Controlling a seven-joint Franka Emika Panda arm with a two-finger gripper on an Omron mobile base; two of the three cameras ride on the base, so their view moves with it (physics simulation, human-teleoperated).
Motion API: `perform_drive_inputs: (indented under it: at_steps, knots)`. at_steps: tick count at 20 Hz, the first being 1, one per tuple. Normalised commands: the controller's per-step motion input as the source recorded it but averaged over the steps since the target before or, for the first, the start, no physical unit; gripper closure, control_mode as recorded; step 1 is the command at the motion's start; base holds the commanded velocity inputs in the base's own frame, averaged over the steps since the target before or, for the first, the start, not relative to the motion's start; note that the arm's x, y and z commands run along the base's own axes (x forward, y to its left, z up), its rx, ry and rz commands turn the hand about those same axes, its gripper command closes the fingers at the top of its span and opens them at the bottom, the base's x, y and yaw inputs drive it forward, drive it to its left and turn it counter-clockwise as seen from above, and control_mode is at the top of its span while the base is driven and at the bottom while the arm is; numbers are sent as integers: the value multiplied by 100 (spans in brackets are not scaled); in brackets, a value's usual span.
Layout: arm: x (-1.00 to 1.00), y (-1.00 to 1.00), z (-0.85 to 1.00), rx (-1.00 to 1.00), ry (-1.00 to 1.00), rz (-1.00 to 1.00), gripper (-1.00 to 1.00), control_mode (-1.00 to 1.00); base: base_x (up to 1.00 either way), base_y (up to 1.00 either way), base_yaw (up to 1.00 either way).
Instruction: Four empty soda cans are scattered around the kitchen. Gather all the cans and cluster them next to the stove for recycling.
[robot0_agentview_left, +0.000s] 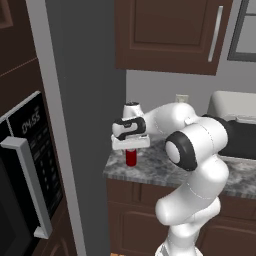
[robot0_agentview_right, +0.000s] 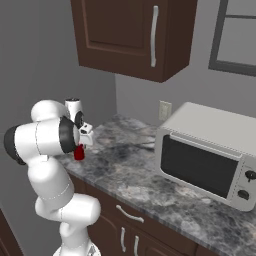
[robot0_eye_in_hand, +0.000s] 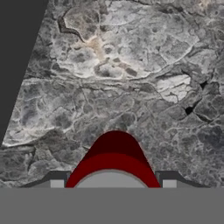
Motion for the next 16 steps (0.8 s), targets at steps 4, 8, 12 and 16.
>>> perform_drive_inputs:
  at_steps: [4,8,12,16]
  knots:
    - [-44,-5,24,0,-3,0,100,-100,0,0,0]
    - [-100,-26,79,0,-17,0,100,-100,0,0,0]
    - [-100,-39,64,0,-15,0,100,-100,0,0,0]
    - [-100,-63,46,0,-9,0,100,-100,0,0,0]
